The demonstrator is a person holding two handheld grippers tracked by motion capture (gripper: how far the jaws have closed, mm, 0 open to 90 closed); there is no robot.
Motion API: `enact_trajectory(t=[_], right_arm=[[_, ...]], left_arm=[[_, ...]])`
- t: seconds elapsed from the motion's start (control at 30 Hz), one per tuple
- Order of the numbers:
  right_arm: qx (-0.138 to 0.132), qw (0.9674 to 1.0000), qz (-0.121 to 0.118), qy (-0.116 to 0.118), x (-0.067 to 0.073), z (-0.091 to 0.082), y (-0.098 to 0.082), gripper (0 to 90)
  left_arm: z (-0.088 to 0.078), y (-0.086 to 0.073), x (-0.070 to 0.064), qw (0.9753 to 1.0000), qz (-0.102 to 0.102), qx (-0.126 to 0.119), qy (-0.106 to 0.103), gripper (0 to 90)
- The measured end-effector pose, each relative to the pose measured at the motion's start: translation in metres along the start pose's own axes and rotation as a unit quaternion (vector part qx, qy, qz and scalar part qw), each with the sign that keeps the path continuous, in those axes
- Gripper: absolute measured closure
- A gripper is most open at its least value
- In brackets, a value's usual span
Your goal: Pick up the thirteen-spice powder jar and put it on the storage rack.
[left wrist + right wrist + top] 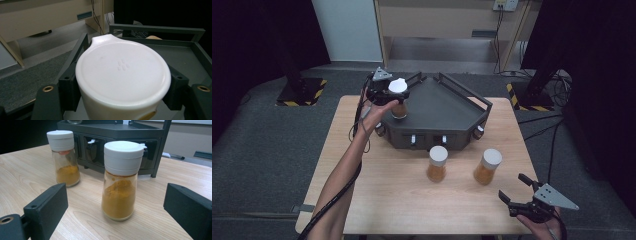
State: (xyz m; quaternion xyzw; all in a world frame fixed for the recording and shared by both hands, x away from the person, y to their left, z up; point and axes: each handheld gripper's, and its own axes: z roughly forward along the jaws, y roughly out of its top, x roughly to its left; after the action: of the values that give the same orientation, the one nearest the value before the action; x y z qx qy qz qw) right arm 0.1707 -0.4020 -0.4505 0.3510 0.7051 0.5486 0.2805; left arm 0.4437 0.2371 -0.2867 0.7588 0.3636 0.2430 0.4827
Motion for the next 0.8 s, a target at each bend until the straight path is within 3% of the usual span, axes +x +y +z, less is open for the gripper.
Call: enact_trajectory(t=[0.43,0.8], right_arm=[[0.000,1.0000,0.000,0.000,0.000,0.000,0.000,5.4],[0.002,1.0000,-0.002,0.001,0.000,0.000,0.000,5.6]], left_arm=[[0.007,-0.007,0.001,1.0000,-0.008,0.004,0.000,29.6],[0.007,-0.015,0.001,0.9999,-0.010,-0.012,0.001,29.5]])
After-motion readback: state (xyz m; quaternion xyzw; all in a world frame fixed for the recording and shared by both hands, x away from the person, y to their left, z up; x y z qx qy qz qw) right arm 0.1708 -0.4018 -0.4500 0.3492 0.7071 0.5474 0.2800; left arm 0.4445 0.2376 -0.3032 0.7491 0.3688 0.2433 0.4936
